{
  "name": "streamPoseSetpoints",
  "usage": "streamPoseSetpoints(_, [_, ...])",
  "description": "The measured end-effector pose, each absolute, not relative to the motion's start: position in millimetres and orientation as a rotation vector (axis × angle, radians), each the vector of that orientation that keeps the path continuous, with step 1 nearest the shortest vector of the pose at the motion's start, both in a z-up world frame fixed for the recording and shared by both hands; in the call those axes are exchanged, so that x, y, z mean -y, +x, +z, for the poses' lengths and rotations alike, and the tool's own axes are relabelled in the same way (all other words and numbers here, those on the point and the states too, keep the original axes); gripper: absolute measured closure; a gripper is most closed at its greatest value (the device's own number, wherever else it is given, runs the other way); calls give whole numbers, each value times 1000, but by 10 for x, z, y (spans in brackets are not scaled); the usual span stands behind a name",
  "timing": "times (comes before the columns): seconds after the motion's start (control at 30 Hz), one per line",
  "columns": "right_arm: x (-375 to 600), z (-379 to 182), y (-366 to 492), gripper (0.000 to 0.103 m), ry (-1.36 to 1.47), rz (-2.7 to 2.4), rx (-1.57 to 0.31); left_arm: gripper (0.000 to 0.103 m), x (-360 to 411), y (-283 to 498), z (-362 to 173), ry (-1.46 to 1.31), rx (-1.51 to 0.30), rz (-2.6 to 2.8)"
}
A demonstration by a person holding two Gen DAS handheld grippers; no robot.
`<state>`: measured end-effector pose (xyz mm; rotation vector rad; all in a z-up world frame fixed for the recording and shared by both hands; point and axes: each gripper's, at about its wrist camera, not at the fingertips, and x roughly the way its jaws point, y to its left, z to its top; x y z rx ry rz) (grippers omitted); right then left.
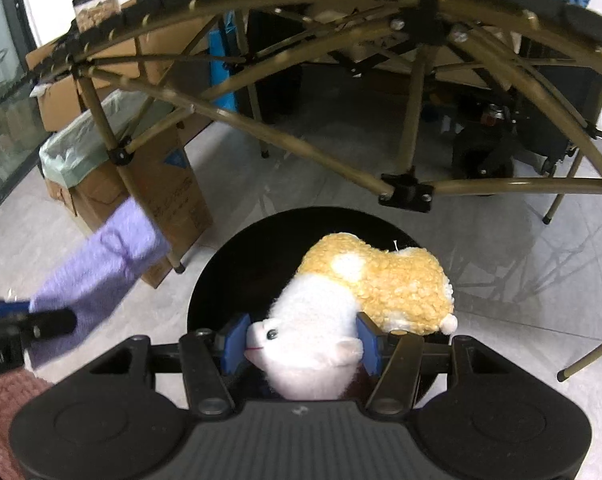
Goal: Collect trash
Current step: 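Carry the sheep and purple pouch down over the black bin with both grippers, then open the right gripper to drop the sheep into the bin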
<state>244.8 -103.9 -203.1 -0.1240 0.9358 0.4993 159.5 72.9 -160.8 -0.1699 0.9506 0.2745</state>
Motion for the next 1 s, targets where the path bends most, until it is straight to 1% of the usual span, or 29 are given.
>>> streamPoseSetpoints(0.27, [968, -2115, 2505, 47, -159, 495, -944, 81, -790, 1647, -1616, -178, -953, 290])
streamPoseSetpoints(0.4, [950, -2145, 2537, 42, -166, 500, -947, 81, -806, 1640, -1617, -183, -953, 296])
streamPoseSetpoints(0.47, [948, -2163, 2536, 42, -180, 494, -939, 81, -813, 1636, -1618, -185, -952, 295])
streamPoseSetpoints(0.5, [952, -2169, 2538, 39, -183, 488, -937, 81, -816, 1633, -1613, -186, -950, 296])
streamPoseSetpoints(0.57, [970, -2168, 2539, 27, -178, 480, -932, 81, -824, 1625, -1606, -186, -944, 300])
streamPoseSetpoints(0.6, [972, -2162, 2538, 13, -182, 474, -930, 81, -823, 1621, -1606, -187, -943, 302])
streamPoseSetpoints(0.63, [971, -2157, 2535, 5, -188, 469, -927, 81, -826, 1619, -1608, -187, -944, 304])
streamPoseSetpoints(0.7, [972, -2149, 2526, 4, -196, 462, -921, 81, -833, 1613, -1612, -188, -945, 307])
streamPoseSetpoints(0.73, [975, -2148, 2525, 0, -197, 458, -923, 81, -835, 1613, -1611, -188, -945, 308])
streamPoseSetpoints(1.0, [1001, -2167, 2521, 0, -205, 446, -926, 81, -832, 1622, -1613, -181, -945, 301])
